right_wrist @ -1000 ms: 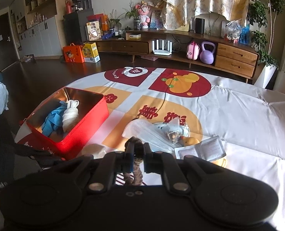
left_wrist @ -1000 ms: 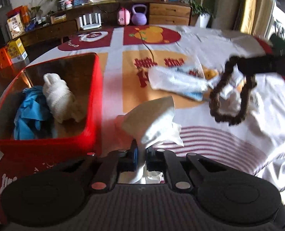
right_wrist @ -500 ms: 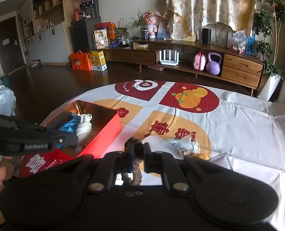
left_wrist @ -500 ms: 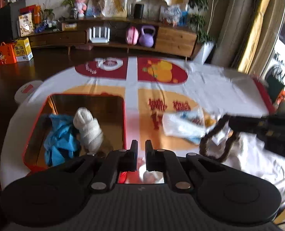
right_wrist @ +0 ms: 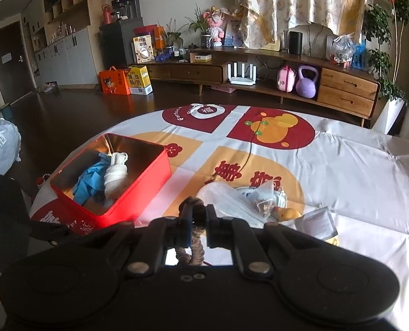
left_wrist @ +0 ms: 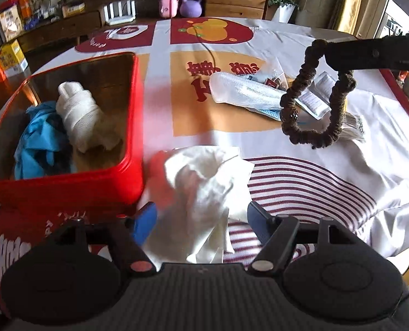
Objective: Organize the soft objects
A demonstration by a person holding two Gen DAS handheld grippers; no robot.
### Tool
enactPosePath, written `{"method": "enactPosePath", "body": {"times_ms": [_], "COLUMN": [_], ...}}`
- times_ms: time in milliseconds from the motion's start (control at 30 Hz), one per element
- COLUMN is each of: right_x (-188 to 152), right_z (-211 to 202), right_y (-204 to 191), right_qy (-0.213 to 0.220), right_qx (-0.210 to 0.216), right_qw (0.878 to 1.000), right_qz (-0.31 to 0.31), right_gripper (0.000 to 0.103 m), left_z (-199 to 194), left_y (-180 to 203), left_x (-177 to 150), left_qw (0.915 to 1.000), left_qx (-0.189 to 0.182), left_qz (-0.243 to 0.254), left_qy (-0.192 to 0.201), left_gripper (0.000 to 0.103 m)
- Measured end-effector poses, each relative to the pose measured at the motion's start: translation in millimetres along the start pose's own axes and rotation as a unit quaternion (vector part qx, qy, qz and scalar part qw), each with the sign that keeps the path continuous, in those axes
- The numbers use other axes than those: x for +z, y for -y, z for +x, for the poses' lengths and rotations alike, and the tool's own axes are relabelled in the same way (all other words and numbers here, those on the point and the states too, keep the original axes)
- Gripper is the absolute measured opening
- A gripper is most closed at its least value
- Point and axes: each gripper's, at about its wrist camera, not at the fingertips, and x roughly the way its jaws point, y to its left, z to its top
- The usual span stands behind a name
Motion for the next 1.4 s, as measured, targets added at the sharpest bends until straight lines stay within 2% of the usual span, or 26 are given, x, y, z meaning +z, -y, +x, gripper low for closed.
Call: {"method": "enactPosePath", "body": {"times_ms": [67,133,200,233,267,333,433,533,700,800,1100,1267,1400], "right_x": [-1.8,-2.9,-3.4,-3.4,-3.7,-3.9,-3.8,-3.6,1.9,9.0,42.9,61.9,73.2], "right_z": [2.4,3.6,4.2,4.6,5.3,6.0,5.8,5.8,0.4,-2.7,-1.7,11.2,26.4], "right_y": [3.1,5.2,6.8,7.4,7.9,8.3,8.3,8.1,3.9,-2.2,-30.1,-46.9,-62.9], "right_qy": [-0.004,-0.006,-0.007,-0.007,-0.008,-0.008,-0.008,-0.008,0.0,0.007,0.03,0.034,0.03], "right_qx": [-0.001,-0.002,-0.003,-0.003,-0.003,-0.004,-0.004,-0.004,0.004,0.01,0.029,0.043,0.053], "right_qw": [1.0,1.0,1.0,1.0,1.0,1.0,1.0,1.0,1.0,1.0,0.999,0.998,0.997], "right_qz": [0.004,0.005,0.006,0.007,0.008,0.009,0.009,0.009,0.013,0.01,-0.018,-0.029,-0.038], "right_gripper": [0.008,0.008,0.009,0.008,0.009,0.009,0.009,0.008,0.008,0.008,0.008,0.009,0.008], "left_z": [8.9,12.8,12.8,11.4,10.7,9.4,6.0,-5.0,-43.9,-70.5,-126.8,-130.3,-118.2], "left_y": [3.1,5.1,9.5,10.8,11.0,11.5,11.5,1.2,-25.4,-39.2,-89.0,-115.8,-137.8], "left_x": [0.9,0.2,0.8,0.8,1.6,2.7,2.9,7.9,26.9,41.5,82.6,95.2,99.8], "left_qw": [0.9999,0.9999,0.9996,0.9996,0.9997,0.9998,0.9997,0.9998,0.9973,0.9957,0.9903,0.988,0.9876], "left_qx": [0.005,0.012,0.022,0.017,0.009,0.003,0.004,-0.006,-0.024,-0.021,0.011,0.044,0.065], "left_qz": [0.003,0.006,0.02,0.023,0.02,0.02,0.022,-0.007,-0.053,-0.064,-0.083,-0.088,-0.096], "left_qy": [-0.012,-0.009,-0.005,-0.001,0.001,0.007,0.012,0.017,0.043,0.064,0.111,0.119,0.106], "left_gripper": [0.071,0.061,0.047,0.03,0.018,0.007,0.005,0.005,0.005,0.005,0.005,0.005,0.005]}}
